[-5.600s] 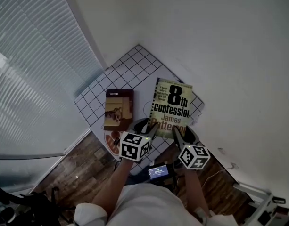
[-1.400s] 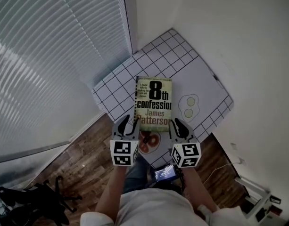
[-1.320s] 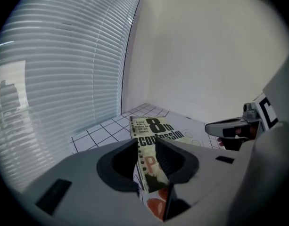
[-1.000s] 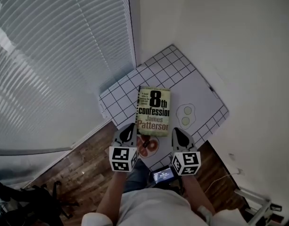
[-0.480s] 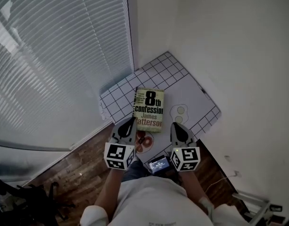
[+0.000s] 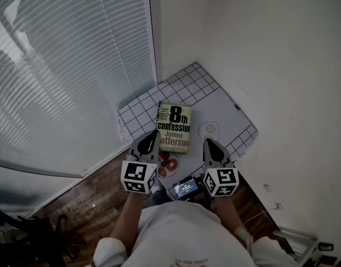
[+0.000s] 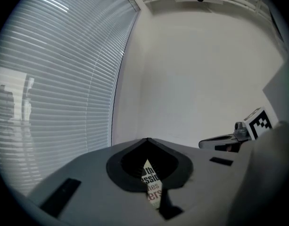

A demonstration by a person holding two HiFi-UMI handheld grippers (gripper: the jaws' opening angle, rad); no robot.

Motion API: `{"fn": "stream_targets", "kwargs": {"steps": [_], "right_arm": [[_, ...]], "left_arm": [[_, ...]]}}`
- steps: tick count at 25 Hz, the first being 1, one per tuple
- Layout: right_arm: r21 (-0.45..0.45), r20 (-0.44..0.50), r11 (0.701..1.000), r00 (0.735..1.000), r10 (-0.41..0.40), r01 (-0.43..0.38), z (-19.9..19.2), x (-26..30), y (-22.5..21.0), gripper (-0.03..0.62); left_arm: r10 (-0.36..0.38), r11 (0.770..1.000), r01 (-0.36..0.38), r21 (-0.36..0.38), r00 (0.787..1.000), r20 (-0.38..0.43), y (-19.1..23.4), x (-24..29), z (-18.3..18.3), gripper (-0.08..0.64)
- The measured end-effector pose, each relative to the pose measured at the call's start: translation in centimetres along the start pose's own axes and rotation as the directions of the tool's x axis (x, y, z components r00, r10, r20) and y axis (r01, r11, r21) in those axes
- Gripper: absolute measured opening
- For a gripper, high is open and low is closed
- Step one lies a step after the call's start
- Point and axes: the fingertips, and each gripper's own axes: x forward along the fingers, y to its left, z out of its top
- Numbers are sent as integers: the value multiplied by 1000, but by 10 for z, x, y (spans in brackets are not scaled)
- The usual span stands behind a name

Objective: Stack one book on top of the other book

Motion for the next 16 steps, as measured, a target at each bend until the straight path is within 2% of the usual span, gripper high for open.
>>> {"fn": "stream_targets", "kwargs": {"steps": [9,16], "right_arm": [[13,-5,1000,1000,4,-4,-4,4,-1,8],[15,3,1000,1000,2,-2,1,7,1,8]], "left_arm": [[0,1000,0,16,1000,-15,-1,1,-3,8],[-13,1000,13,-4,1000,1,1,2,2,8]]}}
